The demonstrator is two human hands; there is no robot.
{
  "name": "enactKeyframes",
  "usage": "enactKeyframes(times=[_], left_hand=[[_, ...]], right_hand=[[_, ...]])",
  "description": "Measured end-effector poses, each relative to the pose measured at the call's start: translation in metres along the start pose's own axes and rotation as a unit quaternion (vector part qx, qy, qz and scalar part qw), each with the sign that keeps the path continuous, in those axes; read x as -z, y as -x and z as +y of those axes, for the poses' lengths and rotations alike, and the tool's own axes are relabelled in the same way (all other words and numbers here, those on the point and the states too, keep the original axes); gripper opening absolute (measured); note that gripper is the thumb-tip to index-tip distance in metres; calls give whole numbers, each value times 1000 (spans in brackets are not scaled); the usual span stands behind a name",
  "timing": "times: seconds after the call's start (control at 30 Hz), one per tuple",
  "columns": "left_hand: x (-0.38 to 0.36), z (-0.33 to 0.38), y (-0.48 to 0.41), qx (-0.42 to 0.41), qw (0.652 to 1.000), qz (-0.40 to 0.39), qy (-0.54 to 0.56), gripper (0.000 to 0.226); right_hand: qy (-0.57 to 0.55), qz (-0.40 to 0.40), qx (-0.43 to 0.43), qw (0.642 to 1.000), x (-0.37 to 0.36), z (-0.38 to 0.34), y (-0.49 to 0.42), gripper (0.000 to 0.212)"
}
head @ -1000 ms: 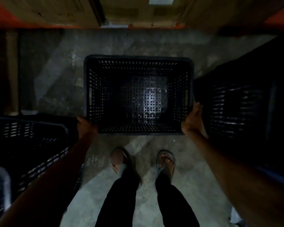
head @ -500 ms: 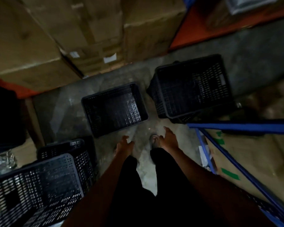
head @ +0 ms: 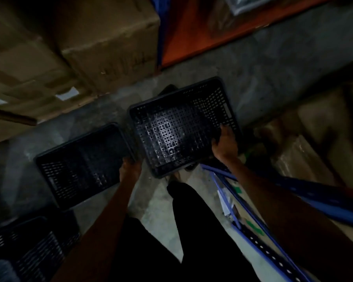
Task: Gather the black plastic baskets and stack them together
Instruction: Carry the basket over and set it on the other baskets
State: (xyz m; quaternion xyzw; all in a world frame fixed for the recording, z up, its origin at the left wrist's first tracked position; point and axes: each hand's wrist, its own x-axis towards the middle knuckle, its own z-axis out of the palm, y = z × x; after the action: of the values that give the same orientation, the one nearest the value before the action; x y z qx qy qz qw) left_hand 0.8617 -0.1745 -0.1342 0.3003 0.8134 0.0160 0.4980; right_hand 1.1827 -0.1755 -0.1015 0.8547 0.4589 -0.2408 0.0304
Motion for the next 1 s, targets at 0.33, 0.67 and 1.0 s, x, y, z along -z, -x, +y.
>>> enactKeyframes(times=[0.33,0.67,1.0], left_hand=[[-115,16,-127,14,976,213,29,55],[-101,20,-133,23,970,208,-122,53],[68,-26,-94,10,974,215,-75,43]], right_hand=[[12,51,-28,998,-52,94,-243,84],[-86,51,45,994,-61,96,-245,54],[-128,9,59,990,-39,-3,-101,42]])
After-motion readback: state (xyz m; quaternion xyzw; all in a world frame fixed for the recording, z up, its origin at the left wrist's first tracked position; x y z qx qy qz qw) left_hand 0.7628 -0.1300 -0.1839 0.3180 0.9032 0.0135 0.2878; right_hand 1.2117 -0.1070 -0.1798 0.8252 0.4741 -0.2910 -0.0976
